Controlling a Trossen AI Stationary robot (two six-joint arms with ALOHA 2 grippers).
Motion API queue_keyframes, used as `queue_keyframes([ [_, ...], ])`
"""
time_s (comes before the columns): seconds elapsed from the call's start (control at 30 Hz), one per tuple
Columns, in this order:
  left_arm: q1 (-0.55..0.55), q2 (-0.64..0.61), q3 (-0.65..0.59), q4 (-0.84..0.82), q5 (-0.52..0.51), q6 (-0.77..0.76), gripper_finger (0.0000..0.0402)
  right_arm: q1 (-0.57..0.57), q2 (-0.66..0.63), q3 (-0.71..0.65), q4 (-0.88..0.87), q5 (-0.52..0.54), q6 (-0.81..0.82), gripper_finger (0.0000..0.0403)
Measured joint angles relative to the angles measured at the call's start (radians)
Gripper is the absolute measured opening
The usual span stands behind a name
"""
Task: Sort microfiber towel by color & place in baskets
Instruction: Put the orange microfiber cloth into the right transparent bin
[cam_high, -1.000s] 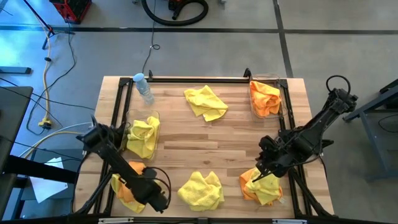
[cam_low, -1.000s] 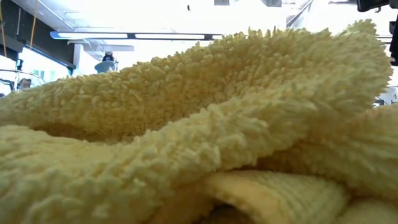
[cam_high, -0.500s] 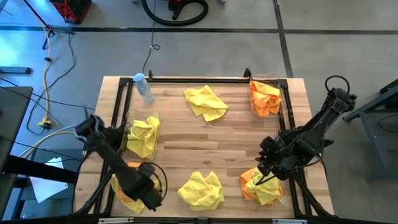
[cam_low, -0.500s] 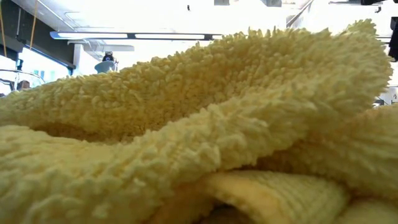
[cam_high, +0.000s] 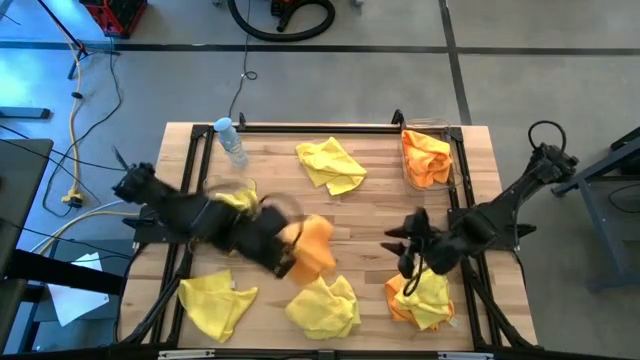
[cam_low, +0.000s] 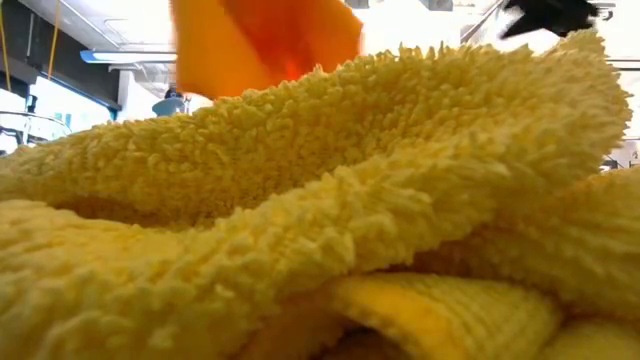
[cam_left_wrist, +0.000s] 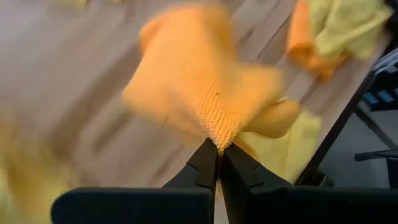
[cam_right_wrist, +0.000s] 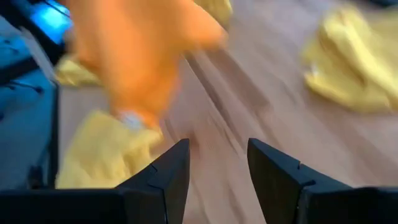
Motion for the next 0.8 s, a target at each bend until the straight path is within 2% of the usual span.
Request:
queue_keyframes([
  [0.17,0.211,0.001,0.000,0.175,0.093,0.351,0.0000,-0.110,0.000,0.002,0.250,0.001,-0.321,0.0187],
  [0.37,0.404,0.001,0.000,0.281,0.249,0.604,0.0000,-0.234,0.003,0.002,0.448,-0.002,-0.621,0.0247],
  [0.53,0.513,0.001,0.000,0.400,0.369,0.773,0.0000,-0.351,0.004,0.003,0.544,-0.013,-0.744,0.0280],
  [0.8,0.622,0.062,0.000,0.529,0.543,0.955,0.0000,-0.496,0.100,0.004,0.661,-0.140,-0.781,0.0282],
])
